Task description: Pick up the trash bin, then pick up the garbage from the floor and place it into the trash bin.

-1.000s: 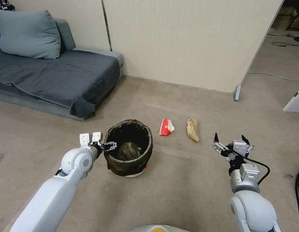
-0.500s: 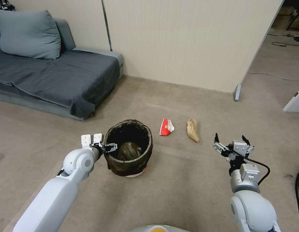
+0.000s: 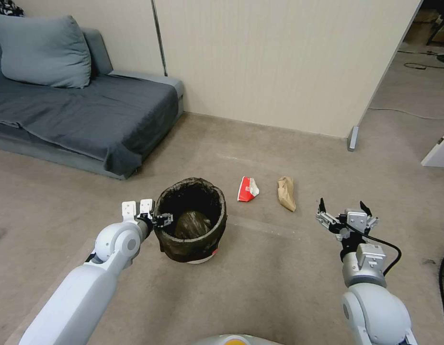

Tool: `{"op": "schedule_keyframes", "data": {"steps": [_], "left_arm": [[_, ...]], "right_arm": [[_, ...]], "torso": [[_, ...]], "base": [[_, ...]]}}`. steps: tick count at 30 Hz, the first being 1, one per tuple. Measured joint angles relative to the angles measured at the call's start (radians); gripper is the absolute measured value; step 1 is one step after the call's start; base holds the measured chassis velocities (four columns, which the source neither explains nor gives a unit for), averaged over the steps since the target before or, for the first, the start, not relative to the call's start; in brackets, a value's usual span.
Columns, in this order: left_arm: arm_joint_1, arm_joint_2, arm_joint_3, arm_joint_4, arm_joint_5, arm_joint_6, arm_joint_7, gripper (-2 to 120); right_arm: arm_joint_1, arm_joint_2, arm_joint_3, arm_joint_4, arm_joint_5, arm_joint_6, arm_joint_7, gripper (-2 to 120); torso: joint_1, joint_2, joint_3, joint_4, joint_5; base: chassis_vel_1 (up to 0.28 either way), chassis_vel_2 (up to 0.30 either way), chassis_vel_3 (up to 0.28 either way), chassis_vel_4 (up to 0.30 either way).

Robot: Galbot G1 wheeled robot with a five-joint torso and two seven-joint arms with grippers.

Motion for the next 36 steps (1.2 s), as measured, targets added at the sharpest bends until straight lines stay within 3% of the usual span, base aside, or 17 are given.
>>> {"op": "schedule_keyframes", "data": {"steps": [7, 10, 16, 26, 36], "left_arm": [[0.0, -0.001, 0.0, -0.001, -0.003, 0.0, 0.003, 33], [0.0, -0.001, 0.0, -0.001, -0.004, 0.0, 0.003, 28], [-0.002, 0.0, 0.0, -0.001, -0.007, 0.0, 0.002, 3], [-0.002, 0.005, -0.004, -0.019, -0.007, 0.002, 0.003, 1], [-0.023, 0.046, -0.067, -0.184, 0.008, 0.002, -0.037, 1]], "right_arm": [[-0.001, 0.0, 0.0, 0.0, 0.0, 0.001, 0.001, 100], [-0.002, 0.0, 0.0, 0.0, 0.0, 0.001, 0.001, 100], [-0.001, 0.0, 0.0, 0.001, 0.001, 0.001, 0.001, 100], [0.001, 0.0, 0.002, 0.001, 0.002, 0.002, 0.002, 100], [0.008, -0.002, 0.005, -0.001, 0.004, 0.001, 0.002, 100]], "torso": [[0.0, 0.0, 0.0, -0.0001, -0.0002], [0.0, 0.0, 0.0, -0.0001, -0.0003], [0.0, 0.0, 0.0, -0.0001, -0.0004], [0.0, 0.0, 0.0, -0.0003, -0.0005], [0.0, 0.0, 0.0, -0.0002, 0.0]], "base": [[0.0, 0.0, 0.0, 0.0], [0.0, 0.0, 0.0, 0.0], [0.0, 0.0, 0.0, 0.0], [0.0, 0.0, 0.0, 0.0], [0.0, 0.0, 0.0, 0.0]]}}
